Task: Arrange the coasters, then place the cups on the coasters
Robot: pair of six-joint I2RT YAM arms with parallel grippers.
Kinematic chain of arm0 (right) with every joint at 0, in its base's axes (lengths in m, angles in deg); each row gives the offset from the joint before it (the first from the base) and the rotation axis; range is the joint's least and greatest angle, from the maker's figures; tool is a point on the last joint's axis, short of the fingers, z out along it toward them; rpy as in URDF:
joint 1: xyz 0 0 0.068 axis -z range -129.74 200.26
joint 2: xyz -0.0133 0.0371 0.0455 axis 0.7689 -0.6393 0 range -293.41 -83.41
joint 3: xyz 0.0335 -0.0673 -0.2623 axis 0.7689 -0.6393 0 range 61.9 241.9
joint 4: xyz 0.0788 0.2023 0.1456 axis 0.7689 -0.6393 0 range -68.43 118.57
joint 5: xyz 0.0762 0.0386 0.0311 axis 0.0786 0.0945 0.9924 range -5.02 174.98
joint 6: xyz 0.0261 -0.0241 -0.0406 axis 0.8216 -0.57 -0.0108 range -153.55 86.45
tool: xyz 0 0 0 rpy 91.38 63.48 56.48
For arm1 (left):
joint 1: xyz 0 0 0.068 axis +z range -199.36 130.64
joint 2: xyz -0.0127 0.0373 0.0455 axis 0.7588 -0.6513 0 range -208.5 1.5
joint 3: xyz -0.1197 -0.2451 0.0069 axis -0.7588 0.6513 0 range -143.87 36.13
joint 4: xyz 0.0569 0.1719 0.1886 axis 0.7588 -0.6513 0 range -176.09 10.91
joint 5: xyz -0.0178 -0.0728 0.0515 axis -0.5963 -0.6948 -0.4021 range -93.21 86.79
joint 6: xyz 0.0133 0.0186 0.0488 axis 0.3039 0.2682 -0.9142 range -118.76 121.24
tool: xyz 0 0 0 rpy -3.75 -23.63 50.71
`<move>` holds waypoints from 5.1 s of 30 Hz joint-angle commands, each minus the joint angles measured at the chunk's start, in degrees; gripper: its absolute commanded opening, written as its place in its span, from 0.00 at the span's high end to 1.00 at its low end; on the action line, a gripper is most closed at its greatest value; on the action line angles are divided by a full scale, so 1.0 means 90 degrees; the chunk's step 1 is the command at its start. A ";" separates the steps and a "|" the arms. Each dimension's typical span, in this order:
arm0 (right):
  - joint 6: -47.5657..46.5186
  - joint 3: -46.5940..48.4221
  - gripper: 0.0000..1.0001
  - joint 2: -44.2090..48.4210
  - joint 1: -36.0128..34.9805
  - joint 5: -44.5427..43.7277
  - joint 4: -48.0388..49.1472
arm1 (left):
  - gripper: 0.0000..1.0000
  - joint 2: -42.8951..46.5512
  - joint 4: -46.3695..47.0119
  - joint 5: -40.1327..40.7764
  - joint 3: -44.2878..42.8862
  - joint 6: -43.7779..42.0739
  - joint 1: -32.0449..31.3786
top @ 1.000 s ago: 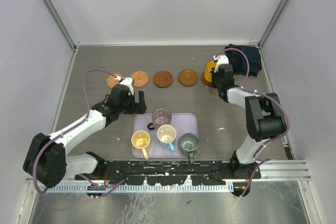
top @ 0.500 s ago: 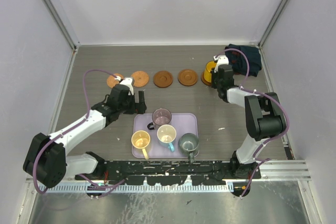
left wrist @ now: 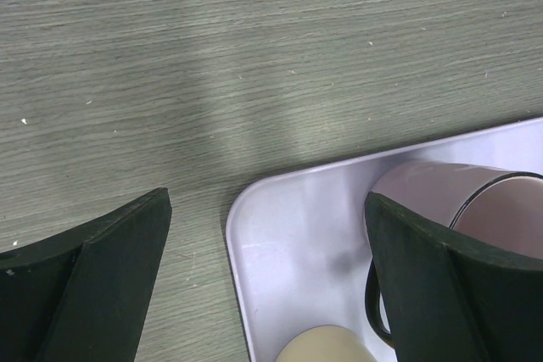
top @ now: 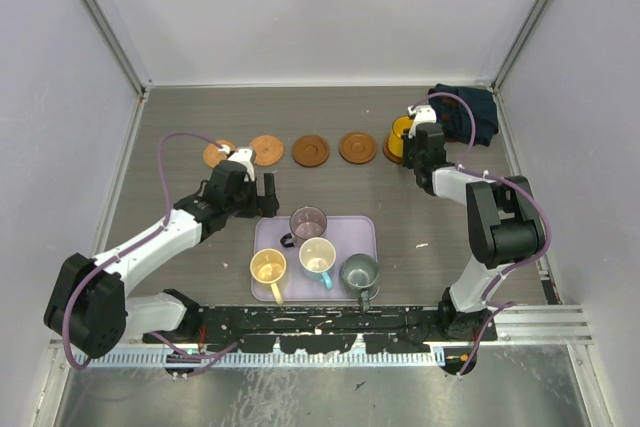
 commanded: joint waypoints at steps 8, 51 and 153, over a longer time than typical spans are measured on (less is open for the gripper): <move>0.0096 0.0107 0.69 0.0227 -0.0025 -0.0110 0.0556 | 0.02 0.0101 0.0236 0.0121 -0.0152 -0.0024 -0.0026; 0.2183 -0.0563 0.48 0.4119 -0.2396 -0.1875 -0.3490 | 0.02 0.1610 -0.0319 -0.1374 0.0644 -0.0695 -0.0466; 0.4281 0.0341 0.50 0.3688 -0.5604 -0.3404 -0.6199 | 0.02 0.1222 -0.0306 -0.0003 0.0253 -0.0623 -0.0835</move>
